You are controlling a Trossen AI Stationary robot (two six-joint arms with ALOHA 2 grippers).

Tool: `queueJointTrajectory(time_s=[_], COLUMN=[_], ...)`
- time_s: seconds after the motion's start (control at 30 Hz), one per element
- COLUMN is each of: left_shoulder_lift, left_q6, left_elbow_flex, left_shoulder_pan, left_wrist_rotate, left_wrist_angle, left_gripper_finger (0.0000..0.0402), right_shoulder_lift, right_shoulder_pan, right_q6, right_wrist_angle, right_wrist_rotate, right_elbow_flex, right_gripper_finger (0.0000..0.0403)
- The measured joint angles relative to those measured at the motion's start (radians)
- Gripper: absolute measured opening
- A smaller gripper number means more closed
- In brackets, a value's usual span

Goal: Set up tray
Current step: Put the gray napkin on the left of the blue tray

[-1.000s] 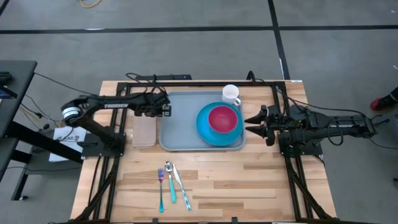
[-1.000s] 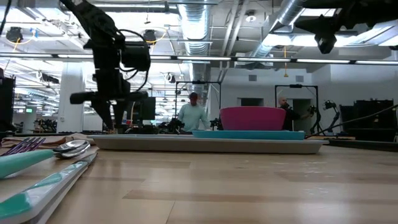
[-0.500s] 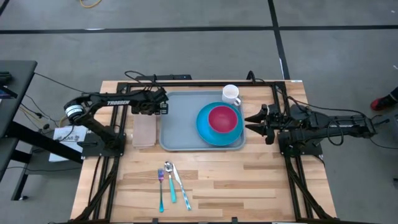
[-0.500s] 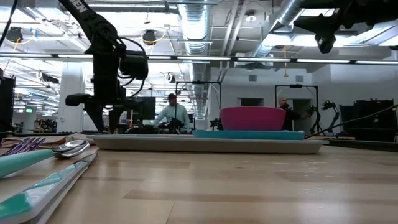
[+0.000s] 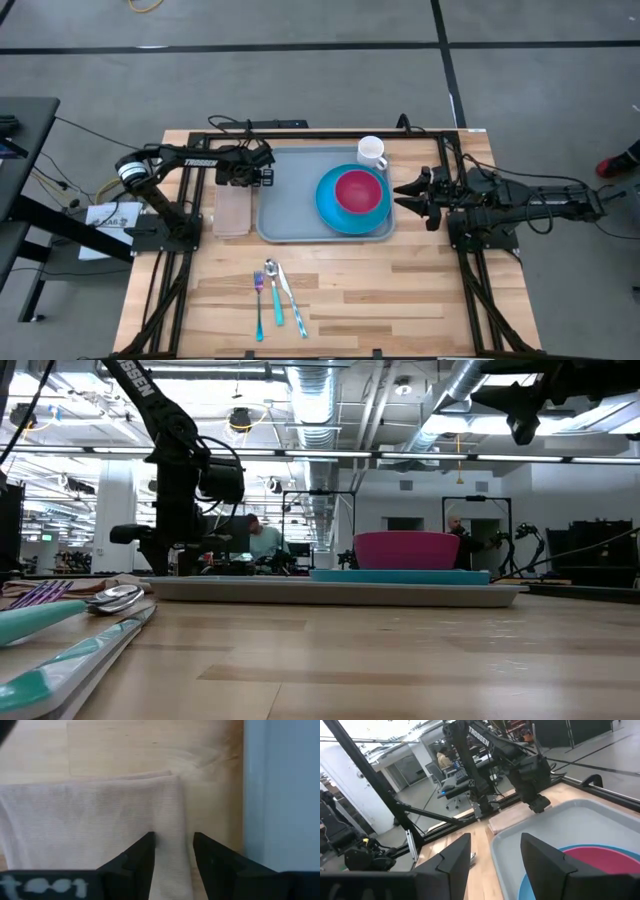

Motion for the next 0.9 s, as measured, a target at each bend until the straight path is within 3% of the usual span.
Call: queueJointTrajectory(time_s=[0.2, 0.47, 0.9], left_shoulder_lift=[0.001, 0.003, -0.081], left_q6=[0.009, 0.007, -0.004], left_elbow_flex=[-0.001, -0.003, -0.008], left_shoulder_pan=[0.000, 0.000, 0.007], left_wrist_rotate=[0.001, -0.011, 0.100], left_wrist_angle=[0.000, -0.008, 0.010], left_gripper_finger=[0.0109, 0.0010, 0.0001], right_shoulder_lift=[0.000, 0.000, 0.000], right_shoulder_pan=[0.000, 0.000, 0.000], right_q6=[0.000, 0.000, -0.004], right_wrist_angle=[0.000, 0.000, 0.007], right_wrist_rotate=[0.000, 0.000, 0.000], right_elbow_flex=[0.000, 0.000, 0.000], right_gripper_finger=[0.0159, 0.0149, 0.0133])
